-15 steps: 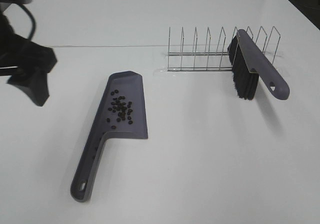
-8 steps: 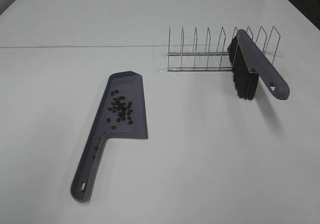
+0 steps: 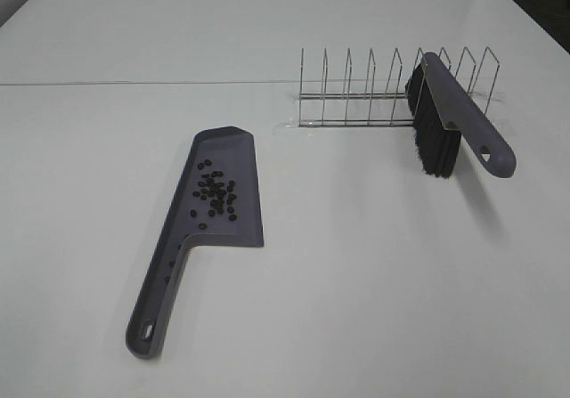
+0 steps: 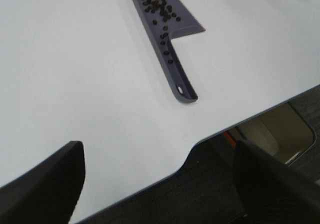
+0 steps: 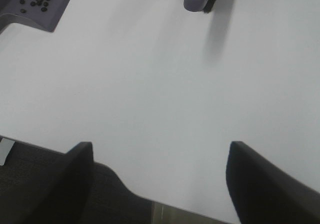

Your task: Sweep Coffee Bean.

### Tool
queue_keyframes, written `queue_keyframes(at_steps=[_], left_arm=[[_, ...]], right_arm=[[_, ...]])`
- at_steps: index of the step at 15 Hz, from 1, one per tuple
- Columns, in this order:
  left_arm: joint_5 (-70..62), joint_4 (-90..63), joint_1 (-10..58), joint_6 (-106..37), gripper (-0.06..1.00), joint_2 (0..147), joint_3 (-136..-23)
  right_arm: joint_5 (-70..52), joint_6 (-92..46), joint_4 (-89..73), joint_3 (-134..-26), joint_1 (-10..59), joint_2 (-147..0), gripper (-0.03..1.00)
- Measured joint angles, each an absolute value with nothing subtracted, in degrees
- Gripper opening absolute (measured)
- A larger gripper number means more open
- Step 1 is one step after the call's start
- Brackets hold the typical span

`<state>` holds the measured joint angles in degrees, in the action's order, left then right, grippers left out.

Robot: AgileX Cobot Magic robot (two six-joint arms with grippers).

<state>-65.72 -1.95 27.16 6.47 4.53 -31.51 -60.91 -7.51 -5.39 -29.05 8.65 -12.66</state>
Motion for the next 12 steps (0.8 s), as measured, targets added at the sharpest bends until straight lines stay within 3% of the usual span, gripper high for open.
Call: queue_keyframes(at_steps=[6, 12], left_arm=[[-60.3, -11.1, 27.2, -6.6, 0.76, 4.4, -29.3], [-60.3, -11.9, 27.2, -8.3, 0.76, 4.4, -29.1]], right_arm=[[-60.9, -7.4, -4.8, -28.9, 8.7, -12.7, 0.72], [-60.9, -7.4, -4.8, -28.9, 8.7, -12.7, 0.72]])
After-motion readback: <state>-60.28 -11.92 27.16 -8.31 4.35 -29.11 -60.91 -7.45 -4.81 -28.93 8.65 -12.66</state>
